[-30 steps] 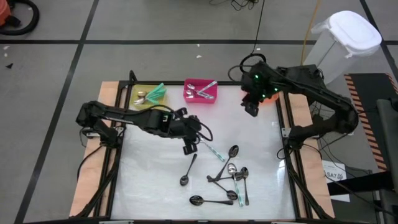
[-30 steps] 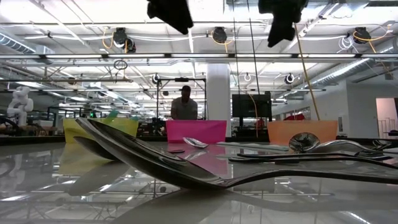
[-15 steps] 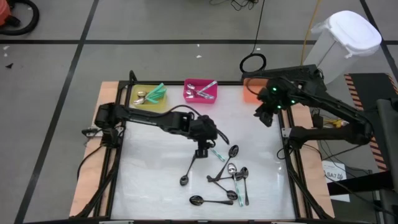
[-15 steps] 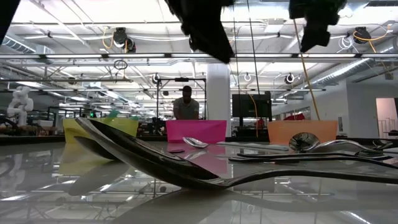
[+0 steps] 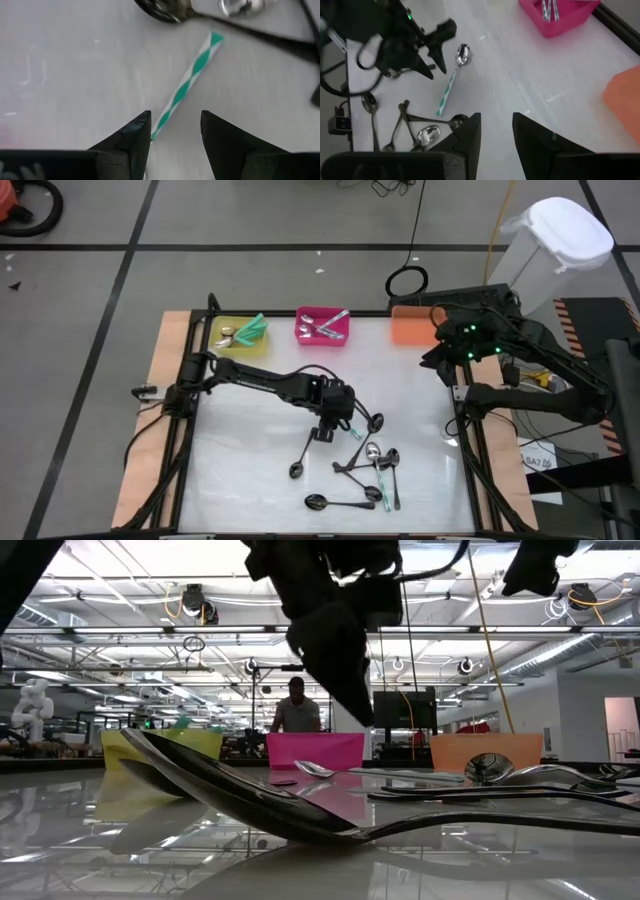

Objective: Sort silverware by color (type)
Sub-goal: Put the white patterned spoon into the pink bin

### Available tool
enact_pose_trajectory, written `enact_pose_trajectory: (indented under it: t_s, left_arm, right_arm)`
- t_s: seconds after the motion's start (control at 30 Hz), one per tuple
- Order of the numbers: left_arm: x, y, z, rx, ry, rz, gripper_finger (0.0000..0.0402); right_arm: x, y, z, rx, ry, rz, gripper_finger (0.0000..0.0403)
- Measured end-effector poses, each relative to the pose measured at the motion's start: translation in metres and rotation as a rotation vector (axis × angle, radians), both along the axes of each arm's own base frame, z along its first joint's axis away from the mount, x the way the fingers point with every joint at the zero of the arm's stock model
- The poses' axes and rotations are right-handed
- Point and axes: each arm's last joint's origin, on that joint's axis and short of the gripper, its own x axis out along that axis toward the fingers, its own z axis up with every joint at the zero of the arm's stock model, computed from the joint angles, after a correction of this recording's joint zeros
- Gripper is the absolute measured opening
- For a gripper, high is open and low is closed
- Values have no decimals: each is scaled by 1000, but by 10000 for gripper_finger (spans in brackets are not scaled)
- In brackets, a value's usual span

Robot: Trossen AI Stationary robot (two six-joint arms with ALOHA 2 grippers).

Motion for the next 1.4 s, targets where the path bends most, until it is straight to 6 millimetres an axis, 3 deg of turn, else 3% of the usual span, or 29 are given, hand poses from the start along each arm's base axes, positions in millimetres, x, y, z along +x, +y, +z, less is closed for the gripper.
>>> enact_pose_trajectory:
  t_s: [0.17, 0.53, 0.7, 0.93, 1.27, 1.4]
  left_arm:
    - [3, 3, -18, 27, 49, -38, 172]
    - [6, 19, -21, 50, 38, -55, 172]
    - [10, 22, -43, 33, 76, -119, 172]
    - [14, 21, -53, 34, 68, -140, 168]
    - [13, 21, -54, 27, 79, -164, 46]
    - [18, 22, -39, 7, 120, -155, 19]
  right_arm:
    - [-6, 3, 3, -11, -25, -4, 109]
    - [-7, 4, 3, -43, -26, 19, 109]
    - [-7, 4, 3, -18, -29, -7, 109]
    - [-7, 3, 3, 16, -35, -46, 109]
    - [5, -6, 11, -29, -125, -195, 109]
    - [16, -13, 14, -43, -175, -230, 109]
